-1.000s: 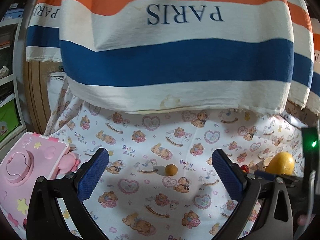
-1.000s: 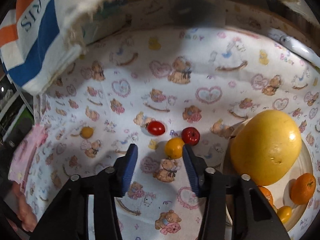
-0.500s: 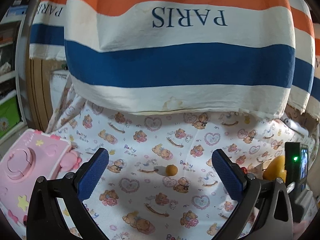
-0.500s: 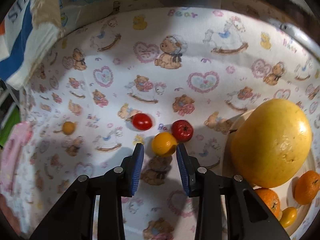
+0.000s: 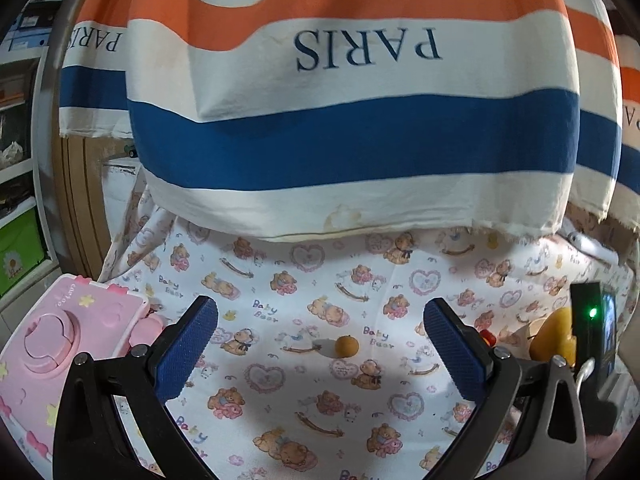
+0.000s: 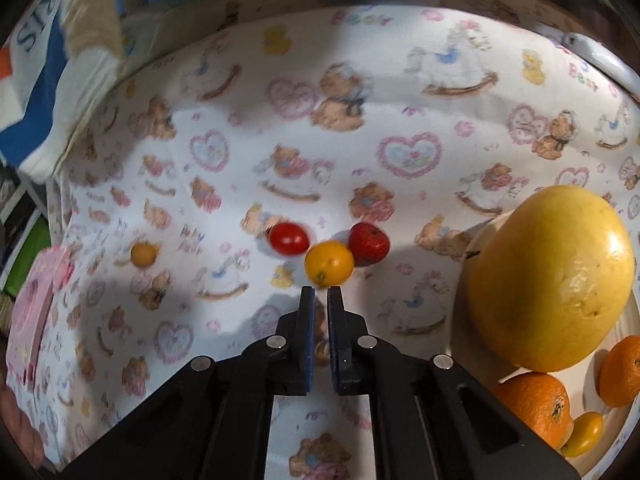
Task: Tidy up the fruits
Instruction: 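Grasp the small yellow tomato with the right tool and lift it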
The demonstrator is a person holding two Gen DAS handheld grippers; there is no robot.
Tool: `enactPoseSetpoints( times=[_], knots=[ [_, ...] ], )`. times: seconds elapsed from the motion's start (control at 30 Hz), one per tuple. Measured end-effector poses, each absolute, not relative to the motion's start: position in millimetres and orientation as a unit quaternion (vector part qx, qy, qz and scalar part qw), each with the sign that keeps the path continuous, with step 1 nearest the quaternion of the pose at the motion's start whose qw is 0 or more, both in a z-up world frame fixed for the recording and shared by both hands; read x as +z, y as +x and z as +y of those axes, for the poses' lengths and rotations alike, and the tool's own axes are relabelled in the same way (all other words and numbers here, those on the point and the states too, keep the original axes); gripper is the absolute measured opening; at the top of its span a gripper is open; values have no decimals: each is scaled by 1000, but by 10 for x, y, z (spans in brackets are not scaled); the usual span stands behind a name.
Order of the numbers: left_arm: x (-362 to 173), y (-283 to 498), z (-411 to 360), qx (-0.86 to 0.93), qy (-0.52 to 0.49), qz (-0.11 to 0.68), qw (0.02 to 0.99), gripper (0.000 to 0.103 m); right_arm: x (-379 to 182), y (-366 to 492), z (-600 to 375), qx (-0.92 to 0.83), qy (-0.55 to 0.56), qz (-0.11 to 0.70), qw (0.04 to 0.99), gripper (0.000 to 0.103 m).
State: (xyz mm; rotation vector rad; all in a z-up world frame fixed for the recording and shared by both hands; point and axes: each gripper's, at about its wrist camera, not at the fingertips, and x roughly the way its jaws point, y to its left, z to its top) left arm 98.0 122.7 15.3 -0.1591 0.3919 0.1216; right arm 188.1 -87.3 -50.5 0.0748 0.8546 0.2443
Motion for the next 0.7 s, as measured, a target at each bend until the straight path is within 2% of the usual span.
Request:
enactPoseSetpoints(
  times=[0.1, 0.13, 0.17, 0.2, 0.43, 0.53, 0.7],
  knots=[
    [169, 968, 1266, 60, -92, 194, 975, 102, -485, 1883, -886, 132, 66, 416, 897, 12],
    [174, 967, 1272, 60, -94, 194, 975, 102, -464, 1877, -910, 136, 77, 415, 896, 27],
    [178, 962, 1269, 61, -93, 194, 975, 102, -442, 1869, -926, 134, 80, 411, 898, 49],
    [184, 959, 1263, 61, -90, 192, 975, 102, -404, 1846, -940, 123, 77, 402, 904, 58],
    [83, 1088, 1272, 52, -87, 216, 971, 102, -351, 1942, -928, 131, 96, 424, 891, 59],
    [-9, 1193, 1318, 37, -107, 245, 963, 102, -359, 2021, -872, 132, 89, 436, 886, 49],
    [-16, 1242, 1353, 6, -133, 268, 954, 102, -387, 2189, -820, 123, 96, 458, 875, 44]
  ],
)
